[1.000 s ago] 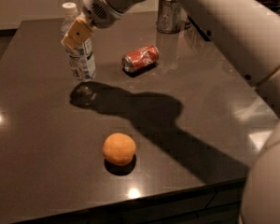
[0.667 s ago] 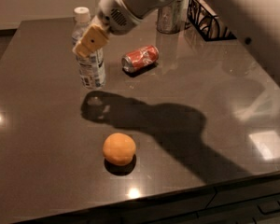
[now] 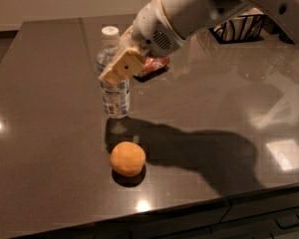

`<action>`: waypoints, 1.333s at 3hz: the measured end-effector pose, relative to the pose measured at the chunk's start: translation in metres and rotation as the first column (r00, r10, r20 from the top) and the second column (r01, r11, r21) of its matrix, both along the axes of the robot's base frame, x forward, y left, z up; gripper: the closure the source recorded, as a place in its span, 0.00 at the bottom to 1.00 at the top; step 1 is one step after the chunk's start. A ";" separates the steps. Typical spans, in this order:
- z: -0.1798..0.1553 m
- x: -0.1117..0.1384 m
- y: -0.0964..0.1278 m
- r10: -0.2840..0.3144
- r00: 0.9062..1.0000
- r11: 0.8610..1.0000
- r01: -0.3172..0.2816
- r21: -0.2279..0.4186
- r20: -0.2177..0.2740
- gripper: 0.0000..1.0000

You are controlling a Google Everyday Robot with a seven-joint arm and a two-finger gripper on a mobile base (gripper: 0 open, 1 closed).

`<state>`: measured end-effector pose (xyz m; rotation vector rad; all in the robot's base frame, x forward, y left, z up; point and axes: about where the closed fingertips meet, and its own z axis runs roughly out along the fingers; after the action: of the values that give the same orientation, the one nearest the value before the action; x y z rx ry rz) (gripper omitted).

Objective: Move blue plastic bottle near orange

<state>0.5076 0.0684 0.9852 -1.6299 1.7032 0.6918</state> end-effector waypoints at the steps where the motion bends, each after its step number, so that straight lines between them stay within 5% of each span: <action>1: -0.006 -0.020 -0.014 0.035 0.999 0.999 -0.034 -0.011 0.006 1.00; 2: -0.015 -0.035 -0.022 0.063 0.998 0.998 -0.063 -0.025 0.002 1.00; 4: -0.037 -0.049 -0.024 0.115 0.993 0.992 -0.116 -0.046 -0.029 0.52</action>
Offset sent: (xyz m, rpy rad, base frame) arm -0.0487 -0.0345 -0.0282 -0.0386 0.0070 0.0882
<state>0.4587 0.0440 0.9478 -1.7714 1.6655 0.7357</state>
